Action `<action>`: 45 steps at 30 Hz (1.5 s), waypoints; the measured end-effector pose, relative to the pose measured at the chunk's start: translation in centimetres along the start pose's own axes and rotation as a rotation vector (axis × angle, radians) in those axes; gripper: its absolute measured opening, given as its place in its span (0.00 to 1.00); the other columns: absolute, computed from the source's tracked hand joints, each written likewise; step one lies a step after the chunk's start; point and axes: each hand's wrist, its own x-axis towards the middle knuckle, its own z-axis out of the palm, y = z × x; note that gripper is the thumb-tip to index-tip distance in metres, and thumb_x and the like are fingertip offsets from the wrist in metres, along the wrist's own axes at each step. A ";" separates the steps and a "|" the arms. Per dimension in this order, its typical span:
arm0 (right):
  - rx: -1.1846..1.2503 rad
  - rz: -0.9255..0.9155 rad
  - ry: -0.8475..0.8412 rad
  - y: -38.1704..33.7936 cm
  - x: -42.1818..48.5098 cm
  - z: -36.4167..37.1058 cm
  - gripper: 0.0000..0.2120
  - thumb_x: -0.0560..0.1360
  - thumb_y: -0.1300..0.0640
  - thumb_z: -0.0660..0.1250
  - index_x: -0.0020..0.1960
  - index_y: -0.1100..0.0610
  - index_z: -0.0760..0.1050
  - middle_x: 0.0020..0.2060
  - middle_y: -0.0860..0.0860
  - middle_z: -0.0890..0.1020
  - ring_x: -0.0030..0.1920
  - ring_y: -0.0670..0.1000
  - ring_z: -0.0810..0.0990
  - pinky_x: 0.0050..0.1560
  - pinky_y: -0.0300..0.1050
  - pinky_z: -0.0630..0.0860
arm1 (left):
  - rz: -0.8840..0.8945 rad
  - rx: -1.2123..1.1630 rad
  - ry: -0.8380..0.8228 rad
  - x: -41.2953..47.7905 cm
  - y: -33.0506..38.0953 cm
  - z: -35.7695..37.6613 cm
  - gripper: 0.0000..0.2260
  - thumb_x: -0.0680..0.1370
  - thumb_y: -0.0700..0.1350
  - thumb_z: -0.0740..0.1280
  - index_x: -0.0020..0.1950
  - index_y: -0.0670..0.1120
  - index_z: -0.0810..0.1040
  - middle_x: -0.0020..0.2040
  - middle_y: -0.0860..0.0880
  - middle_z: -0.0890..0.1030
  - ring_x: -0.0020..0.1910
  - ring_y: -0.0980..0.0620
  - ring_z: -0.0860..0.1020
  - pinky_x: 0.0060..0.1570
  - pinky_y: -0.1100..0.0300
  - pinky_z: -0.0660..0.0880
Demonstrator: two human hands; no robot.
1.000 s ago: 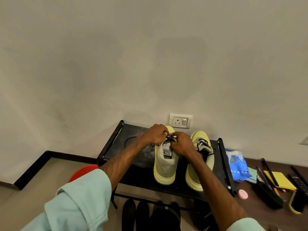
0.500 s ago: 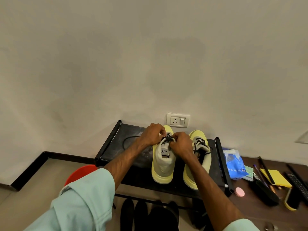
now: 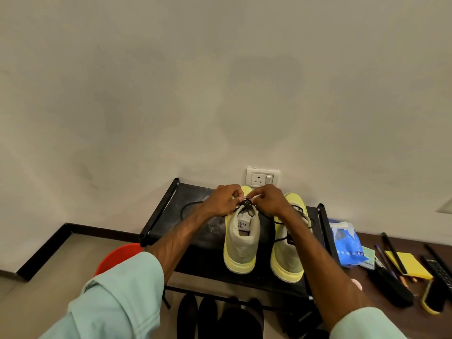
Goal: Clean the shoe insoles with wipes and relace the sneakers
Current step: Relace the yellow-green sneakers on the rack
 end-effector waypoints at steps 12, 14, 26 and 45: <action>-0.167 -0.114 0.093 0.9 1.8 1.8 0.06 0.75 0.66 0.72 0.47 0.59 0.87 0.44 0.57 0.87 0.43 0.55 0.84 0.44 0.43 0.78 | -0.034 -0.041 0.025 -0.3 -0.5 0.1 0.08 0.80 0.37 0.68 0.58 0.44 0.81 0.54 0.47 0.83 0.38 0.54 0.83 0.33 0.67 0.79; -0.107 -0.078 0.129 1.1 1.4 2.0 0.05 0.75 0.65 0.71 0.46 0.60 0.86 0.43 0.56 0.86 0.42 0.52 0.82 0.44 0.42 0.74 | -0.008 -0.047 0.021 -0.4 -0.6 0.0 0.09 0.78 0.37 0.70 0.57 0.45 0.82 0.54 0.47 0.84 0.38 0.57 0.82 0.34 0.67 0.79; -0.068 -0.173 -0.086 0.6 -0.9 -0.8 0.11 0.80 0.65 0.65 0.56 0.59 0.86 0.51 0.54 0.86 0.46 0.50 0.83 0.36 0.27 0.73 | 0.021 0.029 0.043 -0.8 0.1 0.2 0.04 0.78 0.43 0.72 0.52 0.46 0.83 0.49 0.50 0.84 0.38 0.55 0.80 0.39 0.65 0.76; -0.037 -0.079 0.177 -0.6 -4.0 1.3 0.06 0.73 0.58 0.73 0.48 0.55 0.88 0.41 0.53 0.88 0.39 0.52 0.84 0.45 0.49 0.83 | 0.082 0.005 0.000 -2.6 1.0 -1.0 0.05 0.79 0.40 0.70 0.54 0.44 0.83 0.51 0.48 0.84 0.49 0.52 0.82 0.47 0.60 0.82</action>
